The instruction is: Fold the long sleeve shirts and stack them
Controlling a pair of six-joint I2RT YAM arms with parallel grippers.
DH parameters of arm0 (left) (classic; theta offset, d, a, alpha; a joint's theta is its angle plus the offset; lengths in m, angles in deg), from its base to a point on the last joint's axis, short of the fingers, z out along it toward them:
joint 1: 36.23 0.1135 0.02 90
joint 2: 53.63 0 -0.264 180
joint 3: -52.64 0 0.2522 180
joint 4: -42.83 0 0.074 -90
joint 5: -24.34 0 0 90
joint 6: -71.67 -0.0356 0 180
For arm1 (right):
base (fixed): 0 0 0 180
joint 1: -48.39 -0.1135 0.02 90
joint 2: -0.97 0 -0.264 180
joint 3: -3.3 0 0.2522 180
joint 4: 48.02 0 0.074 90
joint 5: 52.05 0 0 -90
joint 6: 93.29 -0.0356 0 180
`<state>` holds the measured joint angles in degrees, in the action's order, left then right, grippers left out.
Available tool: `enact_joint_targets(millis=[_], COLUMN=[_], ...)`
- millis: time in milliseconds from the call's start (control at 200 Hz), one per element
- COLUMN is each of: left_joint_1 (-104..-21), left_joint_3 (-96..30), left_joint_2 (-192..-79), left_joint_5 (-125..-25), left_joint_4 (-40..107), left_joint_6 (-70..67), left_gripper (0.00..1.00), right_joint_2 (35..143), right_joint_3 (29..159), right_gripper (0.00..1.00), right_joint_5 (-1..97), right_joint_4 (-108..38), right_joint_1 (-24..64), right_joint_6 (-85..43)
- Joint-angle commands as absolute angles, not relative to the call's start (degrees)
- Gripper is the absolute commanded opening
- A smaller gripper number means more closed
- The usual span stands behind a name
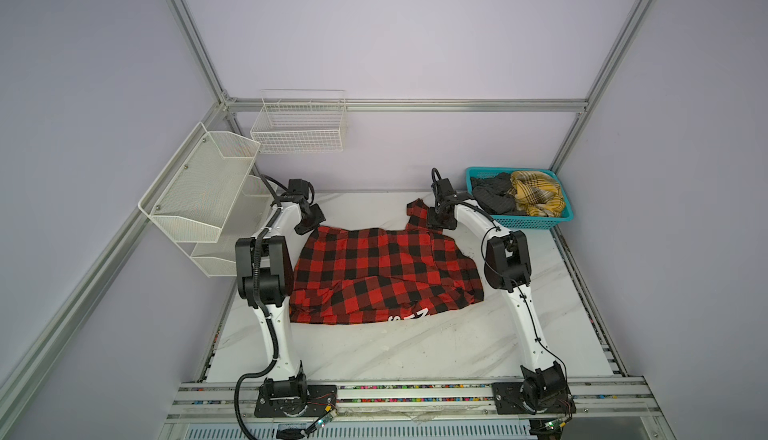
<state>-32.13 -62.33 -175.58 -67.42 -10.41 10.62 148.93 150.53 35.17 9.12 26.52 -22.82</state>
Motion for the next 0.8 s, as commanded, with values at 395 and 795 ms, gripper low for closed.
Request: enact_joint_targets(millis=[395,795], left_joint_1=[-31.84,-31.75], left_joint_3=[-55.82,-53.32], left_joint_2=[-172.7,-172.28], left_joint_5=[-66.45,-65.7], left_joint_4=[-8.66,-7.84], left_joint_6=[9.14,9.07], left_gripper=[0.0,0.0], right_joint_2=[148.18,144.07], right_joint_3=[161.87,154.52], right_gripper=[0.0,0.56], right_joint_5=[25.27,34.45], right_joint_4=[4.84,2.79], right_joint_1=[30.55,30.9], right_joint_6=[-23.96,-26.31])
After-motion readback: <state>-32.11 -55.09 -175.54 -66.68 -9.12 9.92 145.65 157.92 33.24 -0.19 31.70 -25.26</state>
